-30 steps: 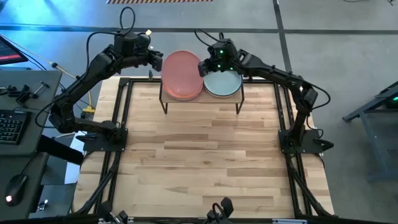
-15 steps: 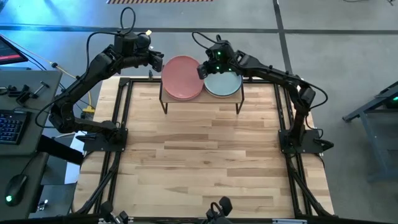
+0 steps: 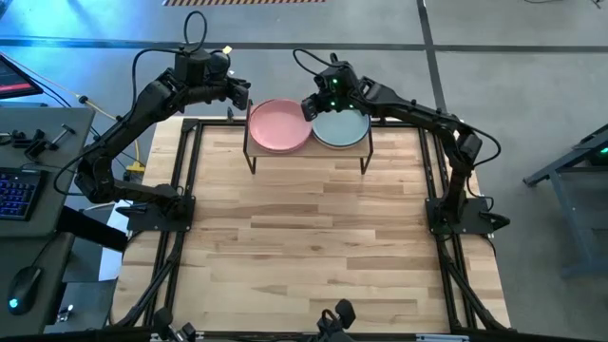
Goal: Place and stack plates onto a shelf
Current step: Return to Home Position
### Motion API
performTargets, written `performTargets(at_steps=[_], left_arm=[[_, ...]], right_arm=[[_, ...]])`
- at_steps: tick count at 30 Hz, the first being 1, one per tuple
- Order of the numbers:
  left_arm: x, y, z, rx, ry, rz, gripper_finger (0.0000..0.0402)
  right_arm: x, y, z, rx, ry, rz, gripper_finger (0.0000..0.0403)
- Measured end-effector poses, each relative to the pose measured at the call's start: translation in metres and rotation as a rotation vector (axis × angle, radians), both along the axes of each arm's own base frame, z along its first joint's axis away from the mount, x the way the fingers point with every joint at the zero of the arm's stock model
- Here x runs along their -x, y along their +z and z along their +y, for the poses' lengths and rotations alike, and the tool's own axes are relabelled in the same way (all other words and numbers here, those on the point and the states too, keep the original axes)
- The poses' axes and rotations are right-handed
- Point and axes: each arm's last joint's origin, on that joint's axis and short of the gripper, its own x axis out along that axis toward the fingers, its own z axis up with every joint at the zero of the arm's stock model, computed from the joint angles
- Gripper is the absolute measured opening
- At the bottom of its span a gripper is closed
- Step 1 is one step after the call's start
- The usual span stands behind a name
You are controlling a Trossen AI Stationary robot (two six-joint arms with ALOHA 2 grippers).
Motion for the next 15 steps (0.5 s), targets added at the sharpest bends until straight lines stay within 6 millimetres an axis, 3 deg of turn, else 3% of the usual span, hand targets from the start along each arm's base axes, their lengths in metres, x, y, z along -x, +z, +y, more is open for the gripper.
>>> performTargets(at_steps=[9,15], left_arm=[[0.002,-0.007,-0.003,0.057,-0.012,0.053,0.0078],[0.007,-0.012,-0.016,0.112,-0.096,0.059,0.0078]], right_arm=[[0.001,0.002,0.001,-0.008,0.015,-0.014,0.0085],[0.007,0.029,0.009,-0.003,0.183,-0.105,0.0085]])
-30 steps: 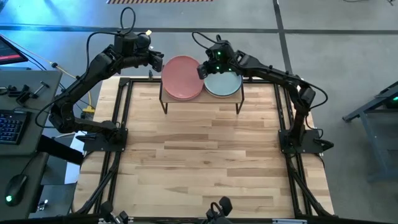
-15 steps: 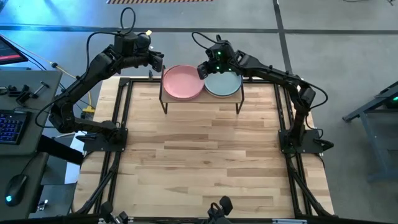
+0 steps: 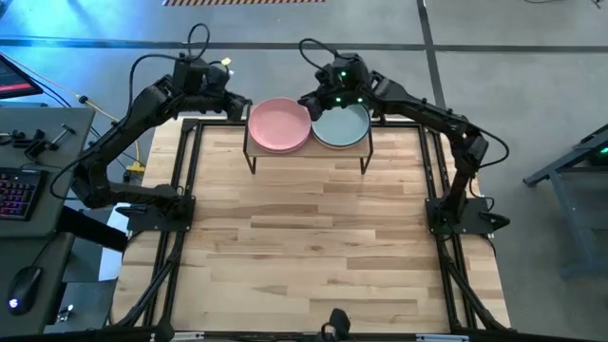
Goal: Place and stack plates onto a shelf
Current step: Return to Home Position
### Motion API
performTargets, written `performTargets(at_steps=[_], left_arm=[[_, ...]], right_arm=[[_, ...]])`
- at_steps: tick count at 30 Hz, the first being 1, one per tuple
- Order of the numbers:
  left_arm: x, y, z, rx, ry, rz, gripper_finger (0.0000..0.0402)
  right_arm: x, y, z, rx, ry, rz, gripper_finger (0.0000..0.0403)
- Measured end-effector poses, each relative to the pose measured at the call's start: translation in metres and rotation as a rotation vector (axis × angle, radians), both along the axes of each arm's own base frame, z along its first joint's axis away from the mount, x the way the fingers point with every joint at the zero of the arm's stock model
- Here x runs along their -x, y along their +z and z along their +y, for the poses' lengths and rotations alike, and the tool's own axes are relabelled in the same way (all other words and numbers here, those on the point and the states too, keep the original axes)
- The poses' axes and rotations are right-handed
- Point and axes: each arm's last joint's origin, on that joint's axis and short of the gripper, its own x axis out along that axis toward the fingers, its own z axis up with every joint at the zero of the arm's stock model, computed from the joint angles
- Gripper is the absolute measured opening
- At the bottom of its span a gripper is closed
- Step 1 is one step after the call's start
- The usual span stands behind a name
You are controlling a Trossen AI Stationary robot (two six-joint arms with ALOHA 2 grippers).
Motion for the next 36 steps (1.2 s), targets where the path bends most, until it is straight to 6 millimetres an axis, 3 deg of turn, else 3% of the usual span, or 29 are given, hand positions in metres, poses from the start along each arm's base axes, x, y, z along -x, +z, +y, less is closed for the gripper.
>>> performTargets(at_steps=[4,8,15,25,36], left_arm=[[0.008,-0.008,-0.021,-0.02,-0.037,-0.036,0.0078],[0.022,-0.016,-0.045,-0.114,-0.056,-0.167,0.0078],[0.047,-0.055,-0.077,-0.194,-0.056,-0.393,0.0078],[0.075,-0.111,-0.11,-0.281,-0.125,-0.404,0.0078],[0.09,-0.161,-0.122,-0.348,-0.126,-0.417,0.0078]], right_arm=[[0.011,0.02,0.015,0.031,0.122,-0.02,0.0085],[0.023,0.031,0.039,0.096,0.118,0.022,0.0085],[0.047,0.027,0.086,0.177,0.097,0.036,0.0085],[0.1,-0.028,0.129,0.195,0.117,-0.148,0.0085],[0.147,-0.085,0.164,0.197,0.151,-0.267,0.0085]])
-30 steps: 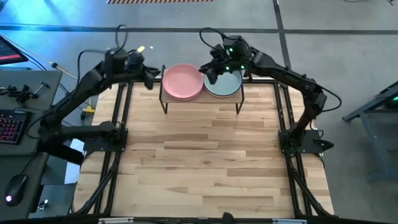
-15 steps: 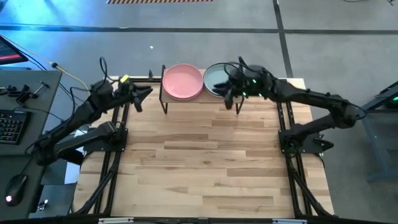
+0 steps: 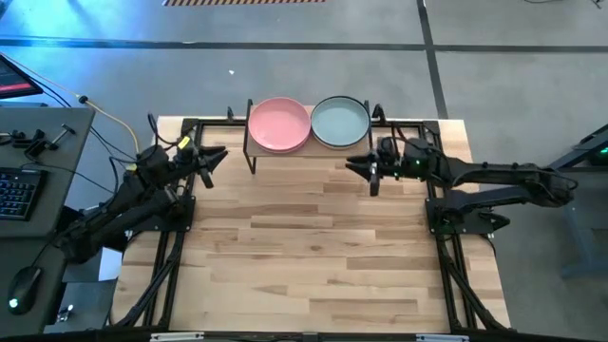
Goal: Place and stack plates onto a shelf
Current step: Return to Home Position
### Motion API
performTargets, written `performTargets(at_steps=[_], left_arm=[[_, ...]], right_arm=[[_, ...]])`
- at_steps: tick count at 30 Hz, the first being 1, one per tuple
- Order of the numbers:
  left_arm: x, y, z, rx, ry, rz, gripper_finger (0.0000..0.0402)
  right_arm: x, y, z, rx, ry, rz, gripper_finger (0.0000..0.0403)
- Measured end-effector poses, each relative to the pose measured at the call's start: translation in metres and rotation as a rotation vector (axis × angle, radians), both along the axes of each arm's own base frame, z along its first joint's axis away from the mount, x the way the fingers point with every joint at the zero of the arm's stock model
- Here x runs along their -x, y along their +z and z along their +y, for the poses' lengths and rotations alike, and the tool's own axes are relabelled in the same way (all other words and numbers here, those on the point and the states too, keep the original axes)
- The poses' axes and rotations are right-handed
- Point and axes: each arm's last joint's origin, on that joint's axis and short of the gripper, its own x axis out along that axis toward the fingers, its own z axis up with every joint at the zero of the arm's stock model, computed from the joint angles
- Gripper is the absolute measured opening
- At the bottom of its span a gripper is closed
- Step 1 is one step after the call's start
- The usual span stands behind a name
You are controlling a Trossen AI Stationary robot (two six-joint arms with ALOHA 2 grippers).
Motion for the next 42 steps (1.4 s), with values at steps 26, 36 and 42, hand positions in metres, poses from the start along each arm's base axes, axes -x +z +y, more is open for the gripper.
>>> performTargets(at_steps=[26,36,42], left_arm=[[-0.008,-0.062,0.002,-0.148,-0.043,0.031,0.0022],[-0.008,-0.063,0.002,-0.156,-0.042,0.037,0.0008],[-0.008,-0.063,0.002,-0.155,-0.04,0.038,0.0008]], right_arm=[[0.034,-0.088,0.019,-0.095,0.028,-0.041,0.0085],[0.05,-0.111,0.022,-0.103,0.03,-0.106,0.0085],[0.051,-0.115,0.022,-0.062,0.041,-0.074,0.0085]])
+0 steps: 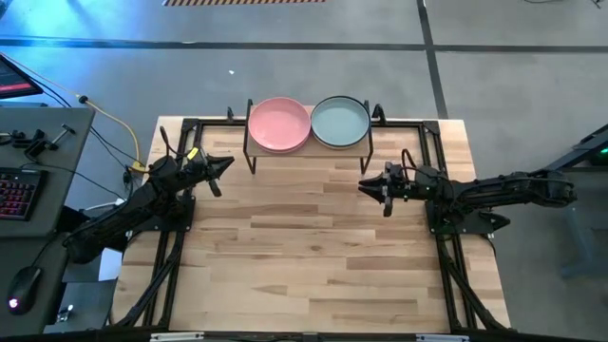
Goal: Place and stack plates onto a shelf
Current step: Return to Home Position
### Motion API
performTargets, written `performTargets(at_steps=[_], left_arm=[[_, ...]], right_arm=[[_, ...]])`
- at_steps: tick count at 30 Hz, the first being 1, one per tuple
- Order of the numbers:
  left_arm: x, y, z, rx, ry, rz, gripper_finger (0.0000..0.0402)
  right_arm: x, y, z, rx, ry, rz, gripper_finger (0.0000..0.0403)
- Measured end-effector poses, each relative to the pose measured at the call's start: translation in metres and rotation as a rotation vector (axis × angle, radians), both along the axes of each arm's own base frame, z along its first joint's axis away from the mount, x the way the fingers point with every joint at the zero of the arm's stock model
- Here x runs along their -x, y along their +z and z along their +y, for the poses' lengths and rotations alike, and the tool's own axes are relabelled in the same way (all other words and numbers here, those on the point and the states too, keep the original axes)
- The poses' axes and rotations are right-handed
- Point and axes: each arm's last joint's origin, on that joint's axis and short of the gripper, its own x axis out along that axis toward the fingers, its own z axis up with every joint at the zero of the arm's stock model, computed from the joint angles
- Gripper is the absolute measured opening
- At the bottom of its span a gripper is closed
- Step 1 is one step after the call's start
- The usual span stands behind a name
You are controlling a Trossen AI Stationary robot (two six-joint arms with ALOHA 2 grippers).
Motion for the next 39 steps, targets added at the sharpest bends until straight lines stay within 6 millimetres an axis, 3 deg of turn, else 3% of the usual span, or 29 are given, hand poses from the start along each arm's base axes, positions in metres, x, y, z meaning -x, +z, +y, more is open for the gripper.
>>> performTargets(at_steps=[8,17,25,39], left_arm=[[0.0,0.0,0.0,0.0,0.0,0.0,0.0008],[0.0,0.0,0.0,0.001,0.001,0.0,0.0008],[0.0,0.0,0.0,0.001,0.001,0.0,0.0008],[0.0,0.0,0.0,0.001,0.001,0.0,0.0008]], right_arm=[[0.002,-0.007,-0.003,0.016,0.032,0.076,0.0085],[0.016,0.004,-0.003,0.044,0.154,0.031,0.0085],[0.035,0.015,-0.001,0.105,0.114,-0.011,0.0085],[0.057,0.015,0.001,0.156,-0.005,0.005,0.0085]])
